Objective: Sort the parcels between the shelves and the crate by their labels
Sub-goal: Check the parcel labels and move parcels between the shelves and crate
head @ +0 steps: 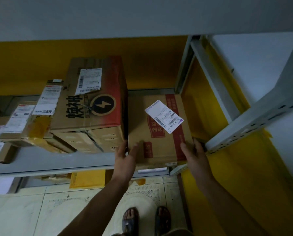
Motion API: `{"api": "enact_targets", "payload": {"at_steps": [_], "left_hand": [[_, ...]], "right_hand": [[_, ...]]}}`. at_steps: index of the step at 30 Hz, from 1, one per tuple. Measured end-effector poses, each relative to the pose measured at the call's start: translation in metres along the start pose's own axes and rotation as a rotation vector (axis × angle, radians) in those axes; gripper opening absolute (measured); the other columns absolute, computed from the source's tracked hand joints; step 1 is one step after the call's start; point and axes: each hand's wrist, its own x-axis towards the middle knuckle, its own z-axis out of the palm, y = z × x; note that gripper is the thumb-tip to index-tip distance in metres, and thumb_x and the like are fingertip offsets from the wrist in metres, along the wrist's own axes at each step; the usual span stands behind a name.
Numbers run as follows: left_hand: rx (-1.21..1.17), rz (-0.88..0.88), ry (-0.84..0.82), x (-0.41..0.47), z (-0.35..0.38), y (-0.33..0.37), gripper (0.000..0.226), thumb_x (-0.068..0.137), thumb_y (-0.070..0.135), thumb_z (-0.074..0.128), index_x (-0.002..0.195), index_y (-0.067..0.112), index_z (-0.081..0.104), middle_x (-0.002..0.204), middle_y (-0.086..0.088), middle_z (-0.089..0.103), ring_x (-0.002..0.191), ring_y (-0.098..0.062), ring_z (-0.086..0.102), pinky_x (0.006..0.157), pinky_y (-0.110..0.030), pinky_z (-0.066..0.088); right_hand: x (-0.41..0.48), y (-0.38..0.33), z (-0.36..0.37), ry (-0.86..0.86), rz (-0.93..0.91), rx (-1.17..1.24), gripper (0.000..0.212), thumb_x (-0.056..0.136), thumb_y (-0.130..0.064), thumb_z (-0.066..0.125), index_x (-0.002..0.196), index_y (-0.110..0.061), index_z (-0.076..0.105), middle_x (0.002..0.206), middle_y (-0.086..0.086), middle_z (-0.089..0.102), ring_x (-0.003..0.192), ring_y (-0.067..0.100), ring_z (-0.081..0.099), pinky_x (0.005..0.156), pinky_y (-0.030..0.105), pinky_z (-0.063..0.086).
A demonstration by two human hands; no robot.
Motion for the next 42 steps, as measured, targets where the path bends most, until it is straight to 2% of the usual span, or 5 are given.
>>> {"api": "enact_targets", "payload": {"at_steps": [5,14,26,33,42], "left_hand": [[-0.075,0.029,-0.042,-0.001,0.008,-0.003,0.042,0.096,0.033,0.056,0.135,0.033,0.042,0.125,0.002,0.059,0.11,-0.015,0.057,0.095,-0.038,0.048],[-0.158,0.176,-0.143,-0.033,-0.015,-0.028,0.057,0.088,0.026,0.063,0.14,0.04,0.043,0.128,0.01,0.062,0.112,-0.008,0.063,0.077,-0.019,0.054],[-0.287,0.38,-0.181,-0.066,-0.029,-0.012,0.065,0.082,0.007,0.059,0.14,0.03,0.044,0.132,0.007,0.062,0.118,-0.011,0.061,0.084,-0.019,0.053],[-0.288,0.401,-0.17,-0.07,-0.032,-0.012,0.065,0.082,0.005,0.059,0.14,0.03,0.044,0.135,0.007,0.06,0.122,-0.011,0.058,0.09,-0.023,0.053],[-0.229,0.395,-0.171,-0.068,-0.029,-0.009,0.063,0.087,0.003,0.057,0.143,0.028,0.042,0.131,0.008,0.062,0.117,-0.01,0.061,0.083,-0.018,0.053]], "right_hand": [[-0.005,0.003,-0.001,-0.051,-0.072,0.027,0.034,0.096,-0.031,0.058,0.128,-0.039,0.052,0.122,-0.012,0.063,0.115,0.013,0.059,0.096,0.04,0.051],[-0.052,0.017,-0.01,0.034,-0.208,0.159,0.051,0.096,-0.01,0.056,0.137,-0.037,0.045,0.124,-0.021,0.06,0.11,-0.007,0.058,0.082,0.015,0.053],[-0.082,-0.001,-0.015,0.081,-0.361,0.305,0.059,0.09,-0.014,0.063,0.144,-0.027,0.044,0.137,-0.008,0.058,0.123,0.005,0.056,0.089,0.018,0.052],[-0.088,-0.005,-0.013,0.079,-0.389,0.325,0.058,0.09,0.003,0.054,0.141,-0.023,0.045,0.133,-0.01,0.06,0.12,0.004,0.058,0.086,0.015,0.052],[-0.082,0.002,-0.012,0.105,-0.354,0.277,0.06,0.087,-0.016,0.058,0.145,-0.026,0.043,0.135,-0.007,0.058,0.123,0.008,0.056,0.089,0.02,0.053]]}}
